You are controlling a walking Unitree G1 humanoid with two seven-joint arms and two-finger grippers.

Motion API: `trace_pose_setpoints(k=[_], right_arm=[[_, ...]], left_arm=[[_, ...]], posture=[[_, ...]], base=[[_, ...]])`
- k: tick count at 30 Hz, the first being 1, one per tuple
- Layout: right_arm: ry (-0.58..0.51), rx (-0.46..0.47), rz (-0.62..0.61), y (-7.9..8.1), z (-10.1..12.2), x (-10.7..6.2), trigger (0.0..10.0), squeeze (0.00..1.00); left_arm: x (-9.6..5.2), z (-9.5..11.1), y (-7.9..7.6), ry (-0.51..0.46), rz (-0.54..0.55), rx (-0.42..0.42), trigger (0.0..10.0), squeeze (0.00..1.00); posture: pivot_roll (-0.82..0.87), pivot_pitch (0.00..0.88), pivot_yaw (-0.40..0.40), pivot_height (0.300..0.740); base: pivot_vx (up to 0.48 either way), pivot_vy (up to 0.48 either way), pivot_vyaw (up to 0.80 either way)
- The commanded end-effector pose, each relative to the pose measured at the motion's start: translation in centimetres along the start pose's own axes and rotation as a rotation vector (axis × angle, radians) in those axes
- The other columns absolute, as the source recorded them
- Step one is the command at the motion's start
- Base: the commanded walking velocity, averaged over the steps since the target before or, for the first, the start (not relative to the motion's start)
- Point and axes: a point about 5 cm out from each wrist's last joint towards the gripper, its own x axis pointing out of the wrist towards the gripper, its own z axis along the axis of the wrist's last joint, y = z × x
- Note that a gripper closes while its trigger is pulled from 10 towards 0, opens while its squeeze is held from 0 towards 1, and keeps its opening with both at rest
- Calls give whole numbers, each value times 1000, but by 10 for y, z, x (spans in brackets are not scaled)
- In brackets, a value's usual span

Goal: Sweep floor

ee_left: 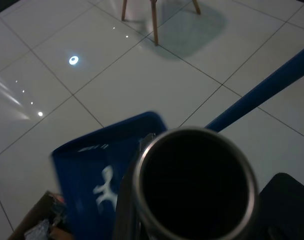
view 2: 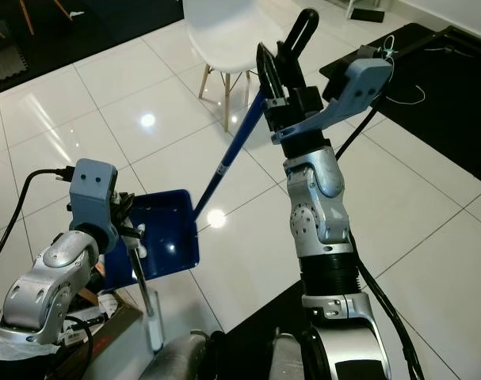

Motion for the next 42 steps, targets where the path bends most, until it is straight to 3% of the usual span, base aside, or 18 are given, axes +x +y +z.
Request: trace_pose_setpoints(k=[1, 3, 11, 16, 25, 27, 30, 42], right_arm=[[-121, 122, 17, 9, 21, 12, 10000, 0], [-77, 71, -6, 2, 10, 11, 10000, 0], [-75, 97, 18, 7, 9, 10, 10000, 0], [4, 1, -12, -2, -7, 7, 10000, 0], [31, -100, 1, 0, -10, 4, 10000, 0], [49, -181, -24, -3, -14, 0, 10000, 0], [59, -227, -47, -6, -16, -3, 10000, 0], [83, -228, -53, -9, -22, -2, 10000, 0]], left_arm=[[-2, -2, -3, 19, 5, 17, 10000, 0], [-2, -3, -6, 16, 2, 21, 10000, 0], [-3, -4, -5, 8, 7, 24, 10000, 0], [-5, -6, -6, 7, 8, 28, 10000, 0], [-7, -7, 3, -19, 73, 78, 10000, 0], [-13, -13, 8, -64, 124, 58, 10000, 0], [-16, -12, 8, -115, 156, 20, 10000, 0], [-17, -1, -3, -215, 131, 2, 10000, 0]], posture=[[108, 111, 95, 740], [122, 107, 89, 740], [128, 108, 83, 740], [133, 104, 78, 740], [132, 101, 83, 740], [139, 97, 90, 740], [150, 93, 85, 740], [162, 80, 55, 740]], base=[[0, 0, 0], [0, 0, 0], [0, 0, 0], [0, 0, 0], [0, 0, 0], [0, 0, 0], [0, 0, 0], [0, 0, 0]])
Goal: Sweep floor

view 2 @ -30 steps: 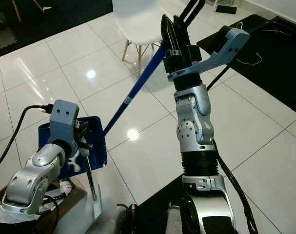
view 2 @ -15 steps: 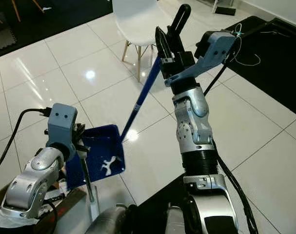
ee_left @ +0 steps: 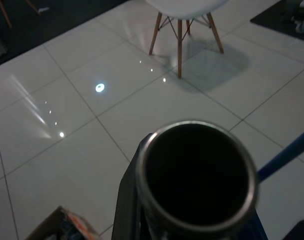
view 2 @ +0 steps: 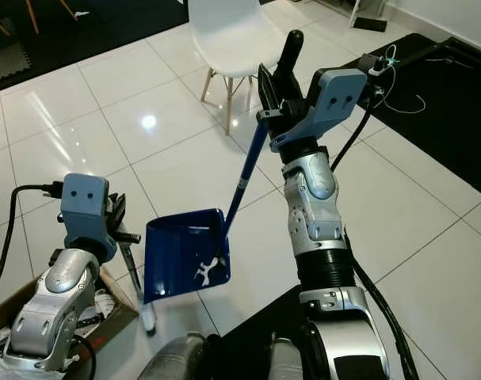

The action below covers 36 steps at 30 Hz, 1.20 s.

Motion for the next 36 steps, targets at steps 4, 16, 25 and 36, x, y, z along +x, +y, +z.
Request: trace_pose_setpoints(k=[4, 16, 25, 36], right_arm=[[-28, 17, 11, 5, 2, 6, 10000, 0], [-18, -20, 8, 4, 1, 4, 10000, 0], [-16, -19, -1, 2, 0, 4, 10000, 0], [-4, -46, 2, 3, -2, 5, 10000, 0]], left_arm=[[0, 11, -3, -77, 18, -19, 10000, 0], [3, 10, -6, -83, 13, -40, 10000, 0], [4, 11, -6, -92, 20, -46, 10000, 0], [4, 9, -6, -88, 23, -48, 10000, 0]], posture=[[147, 77, 37, 740], [120, 81, 45, 740], [122, 88, 45, 740], [120, 88, 41, 740]], base=[[0, 0, 0], [0, 0, 0], [0, 0, 0], [0, 0, 675]])
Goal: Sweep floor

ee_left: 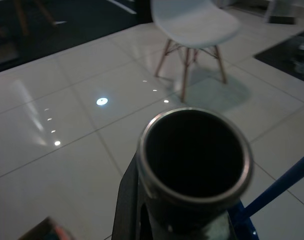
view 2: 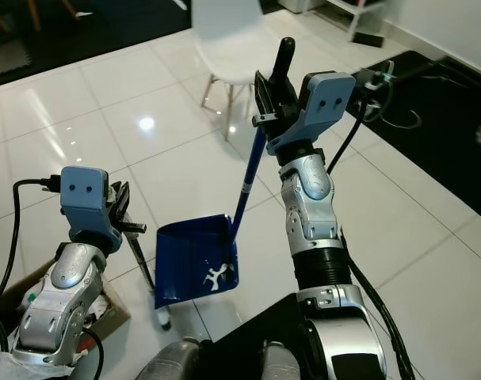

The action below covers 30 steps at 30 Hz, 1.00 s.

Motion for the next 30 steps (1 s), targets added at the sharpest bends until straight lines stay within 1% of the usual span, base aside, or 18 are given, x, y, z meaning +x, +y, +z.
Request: trace_pose_setpoints(k=[1, 30], right_arm=[[-49, 21, -5, 3, 7, 4, 10000, 0], [-54, 18, -20, 1, 6, 4, 10000, 0]], left_arm=[[0, 2, 1, -22, 11, 12, 10000, 0], [2, 1, -1, -21, -5, 18, 10000, 0]], posture=[[120, 88, 41, 740], [119, 92, 52, 740]], base=[[0, 0, 775], [0, 0, 775]])
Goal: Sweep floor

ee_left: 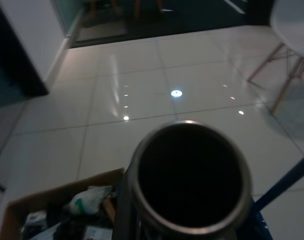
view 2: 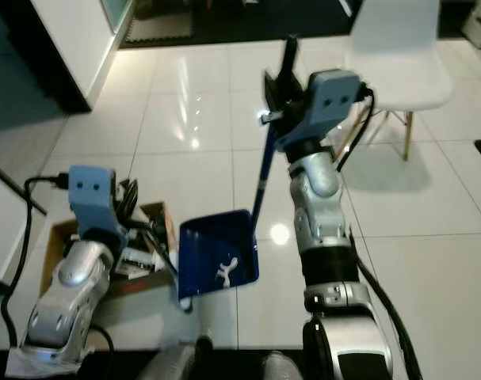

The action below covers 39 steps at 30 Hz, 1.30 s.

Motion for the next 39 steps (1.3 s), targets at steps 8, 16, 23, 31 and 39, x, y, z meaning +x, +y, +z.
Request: trace_pose_setpoints(k=[8, 16, 23, 31, 39], right_arm=[[-36, 53, -6, 7, 4, 3, 10000, 0], [-40, 51, -9, 6, 4, 3, 10000, 0], [-41, 51, -8, 6, 5, 4, 10000, 0], [-46, 49, -7, 5, 6, 5, 10000, 0], [-55, 62, -20, 2, 8, 6, 10000, 0]], left_arm=[[-1, 0, 3, -8, 14, 34, 10000, 0], [1, 1, 2, -5, 10, 35, 10000, 0], [2, 0, 1, -3, 10, 35, 10000, 0], [3, 0, 0, -4, 8, 35, 10000, 0], [4, -2, 1, -2, 12, 41, 10000, 0]], posture=[[120, 95, 56, 740], [122, 95, 56, 740], [120, 91, 53, 740], [112, 84, 52, 740], [107, 80, 53, 740]], base=[[0, 0, 775], [0, 0, 775], [0, 0, 775], [0, 0, 775], [0, 0, 386]])
